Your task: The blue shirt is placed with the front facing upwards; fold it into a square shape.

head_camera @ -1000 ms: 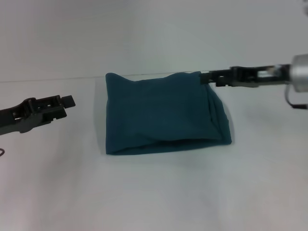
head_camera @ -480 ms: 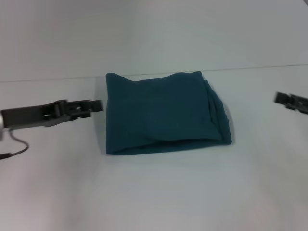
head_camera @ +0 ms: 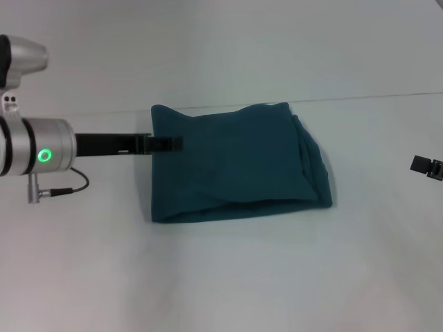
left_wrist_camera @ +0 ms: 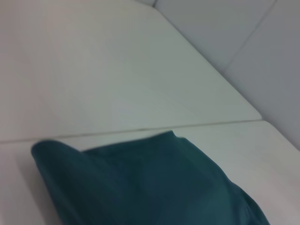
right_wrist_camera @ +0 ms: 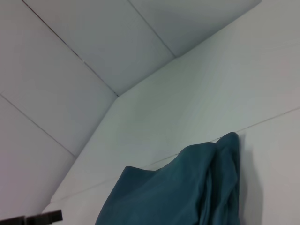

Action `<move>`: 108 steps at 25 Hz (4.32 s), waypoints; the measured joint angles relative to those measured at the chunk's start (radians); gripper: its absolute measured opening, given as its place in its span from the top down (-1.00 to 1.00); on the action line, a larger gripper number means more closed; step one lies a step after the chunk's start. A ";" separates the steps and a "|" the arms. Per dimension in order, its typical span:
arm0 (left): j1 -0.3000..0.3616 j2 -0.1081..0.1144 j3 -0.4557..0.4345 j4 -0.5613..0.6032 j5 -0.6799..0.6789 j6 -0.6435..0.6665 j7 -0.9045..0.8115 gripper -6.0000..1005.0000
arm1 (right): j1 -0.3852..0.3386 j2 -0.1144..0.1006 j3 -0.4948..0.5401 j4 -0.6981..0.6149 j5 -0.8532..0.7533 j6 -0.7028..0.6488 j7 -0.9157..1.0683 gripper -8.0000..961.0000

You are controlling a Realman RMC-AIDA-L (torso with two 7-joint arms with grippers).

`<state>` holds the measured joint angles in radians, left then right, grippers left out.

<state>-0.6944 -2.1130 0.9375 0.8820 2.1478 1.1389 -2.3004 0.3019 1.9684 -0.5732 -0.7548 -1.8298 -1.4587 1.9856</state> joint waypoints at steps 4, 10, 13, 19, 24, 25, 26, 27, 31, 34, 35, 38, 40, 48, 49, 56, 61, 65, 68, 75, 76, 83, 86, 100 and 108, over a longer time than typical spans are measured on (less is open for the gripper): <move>-0.004 -0.004 -0.014 0.006 0.001 -0.020 -0.028 -0.23 | 0.003 0.001 0.000 0.002 0.000 -0.007 -0.001 -0.87; -0.013 0.002 -0.009 -0.028 0.005 -0.095 -0.130 -0.68 | 0.015 0.001 0.001 0.002 0.000 -0.012 0.002 -0.87; -0.040 0.003 -0.005 -0.092 0.016 -0.144 -0.149 -0.76 | 0.020 0.001 -0.001 0.002 0.000 -0.011 0.001 -0.87; -0.120 -0.002 -0.003 -0.207 0.102 -0.222 -0.131 -0.77 | 0.025 0.001 -0.005 0.002 0.001 -0.009 0.000 -0.87; -0.136 -0.014 0.045 -0.221 0.106 -0.299 -0.121 -0.77 | 0.025 0.001 -0.006 0.002 0.001 -0.008 -0.001 -0.87; -0.141 -0.013 0.062 -0.231 0.106 -0.314 -0.124 -0.77 | 0.024 0.001 -0.006 0.002 0.001 -0.008 -0.002 -0.87; -0.149 -0.011 0.077 -0.252 0.107 -0.333 -0.127 -0.77 | 0.024 0.001 -0.006 0.003 0.001 -0.008 -0.002 -0.87; -0.151 -0.010 0.082 -0.257 0.107 -0.338 -0.128 -0.77 | 0.024 0.001 -0.006 0.003 0.001 -0.008 -0.002 -0.87; -0.168 -0.003 0.087 -0.299 0.109 -0.370 -0.129 -0.77 | 0.023 0.001 -0.007 0.007 0.001 -0.005 -0.002 -0.87; -0.168 -0.002 0.087 -0.302 0.109 -0.378 -0.129 -0.77 | 0.024 0.000 -0.006 0.016 0.001 -0.005 -0.002 -0.87; -0.167 -0.002 0.087 -0.303 0.109 -0.380 -0.129 -0.77 | 0.024 0.000 -0.006 0.017 0.001 -0.005 -0.002 -0.87; -0.167 0.001 0.084 -0.316 0.109 -0.389 -0.130 -0.77 | 0.024 0.000 -0.004 0.017 0.000 -0.004 -0.002 -0.87; -0.170 0.003 0.085 -0.331 0.109 -0.394 -0.130 -0.77 | 0.025 0.000 -0.004 0.017 0.000 -0.003 -0.002 -0.87; -0.186 0.012 0.058 -0.380 0.100 -0.394 -0.176 -0.78 | 0.026 0.000 -0.007 0.017 0.000 -0.003 0.000 -0.87; -0.186 0.013 0.058 -0.381 0.099 -0.392 -0.192 -0.78 | 0.026 0.000 -0.007 0.017 0.000 -0.003 0.000 -0.87; -0.191 0.026 0.039 -0.408 0.098 -0.377 -0.280 -0.78 | 0.028 0.001 -0.007 0.018 0.000 -0.003 -0.001 -0.87; -0.194 0.026 0.033 -0.419 0.098 -0.375 -0.313 -0.78 | 0.032 0.000 -0.007 0.025 0.000 -0.003 -0.001 -0.87; -0.195 0.021 0.032 -0.420 0.096 -0.375 -0.314 -0.77 | 0.039 0.001 -0.007 0.028 0.000 -0.003 -0.002 -0.87; -0.198 0.020 0.032 -0.436 0.096 -0.377 -0.314 -0.78 | 0.049 0.000 -0.007 0.042 0.000 -0.003 -0.002 -0.87; -0.200 0.018 0.032 -0.447 0.096 -0.387 -0.314 -0.77 | 0.067 -0.004 -0.008 0.069 -0.001 0.009 -0.002 -0.87; -0.200 0.017 0.032 -0.447 0.096 -0.388 -0.313 -0.76 | 0.068 -0.003 -0.008 0.069 -0.002 0.011 -0.002 -0.87; -0.206 0.013 0.034 -0.443 0.097 -0.384 -0.283 -0.63 | 0.073 -0.002 -0.008 0.069 -0.009 0.013 -0.002 -0.87; -0.207 0.013 0.037 -0.443 0.097 -0.384 -0.283 -0.53 | 0.080 -0.002 -0.008 0.069 -0.011 0.016 -0.002 -0.87; -0.203 0.006 0.035 -0.429 0.097 -0.358 -0.275 0.46 | 0.090 -0.001 -0.008 0.087 -0.014 0.019 -0.001 -0.87; -0.140 -0.009 0.033 -0.305 -0.017 -0.197 -0.220 0.64 | 0.093 -0.005 -0.008 0.095 -0.014 0.022 0.003 -0.87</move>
<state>-0.8342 -2.1224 0.9703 0.5771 2.1305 0.9423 -2.5202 0.3949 1.9636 -0.5812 -0.6594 -1.8440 -1.4372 1.9889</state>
